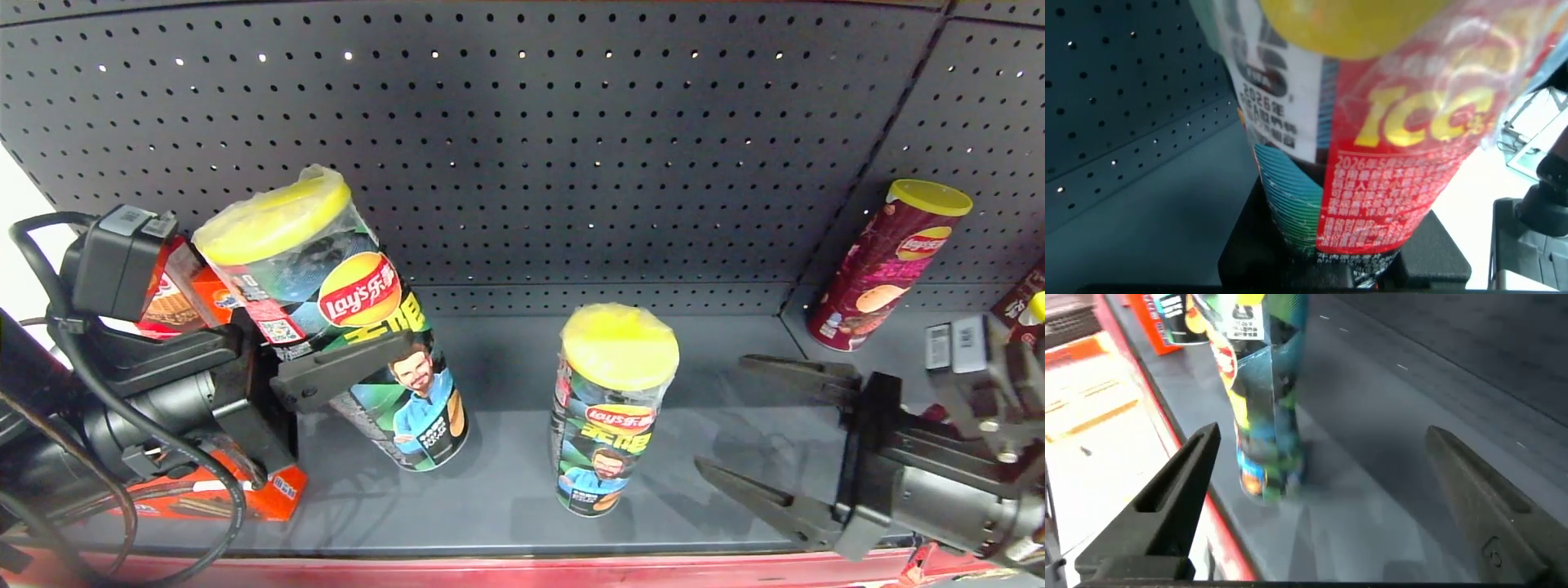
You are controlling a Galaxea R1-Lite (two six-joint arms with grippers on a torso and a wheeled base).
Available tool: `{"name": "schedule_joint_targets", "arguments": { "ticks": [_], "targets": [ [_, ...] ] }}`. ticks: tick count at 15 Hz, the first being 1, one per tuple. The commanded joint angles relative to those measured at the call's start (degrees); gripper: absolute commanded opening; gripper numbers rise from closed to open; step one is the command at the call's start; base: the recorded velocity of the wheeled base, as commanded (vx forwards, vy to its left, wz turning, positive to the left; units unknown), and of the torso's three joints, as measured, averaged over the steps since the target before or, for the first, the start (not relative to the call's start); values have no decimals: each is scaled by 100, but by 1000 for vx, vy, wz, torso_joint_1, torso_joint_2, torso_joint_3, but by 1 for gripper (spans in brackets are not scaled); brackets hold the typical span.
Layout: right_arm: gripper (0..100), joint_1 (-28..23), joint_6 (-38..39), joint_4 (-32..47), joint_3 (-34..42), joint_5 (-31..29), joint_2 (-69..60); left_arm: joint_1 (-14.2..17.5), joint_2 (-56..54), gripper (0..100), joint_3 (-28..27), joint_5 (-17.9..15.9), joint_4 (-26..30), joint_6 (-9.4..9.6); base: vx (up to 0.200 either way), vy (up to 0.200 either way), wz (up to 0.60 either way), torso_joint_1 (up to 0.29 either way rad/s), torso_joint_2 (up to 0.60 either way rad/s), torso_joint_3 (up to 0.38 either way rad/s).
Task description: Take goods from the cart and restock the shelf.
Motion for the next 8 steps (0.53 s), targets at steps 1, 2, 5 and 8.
{"name": "schedule_joint_targets", "arguments": {
  "ticks": [1, 2, 5, 8],
  "targets": [
    [100, -15, 161, 1154, 183, -665, -1794, 1, -16, 0, -2, -1, -2, -1, 0, 0, 0, 0, 0, 0],
    [100, -6, 337, 1435, 350, -1043, -2242, 1, -16, 0, -19, -10, -2, -1, 0, 0, 0, 0, 0, 0],
    [100, -50, 539, 1830, 1370, -1992, -3297, -8, -16, 0, -28, -19, -2, 7, 0, 0, 0, 0, 0, 0],
    [100, -103, 970, 2375, 2055, -2792, -3929, -25, -16, 0, -19, -19, -2, 25, 0, 0, 0, 0, 0, 0]
  ]
}}
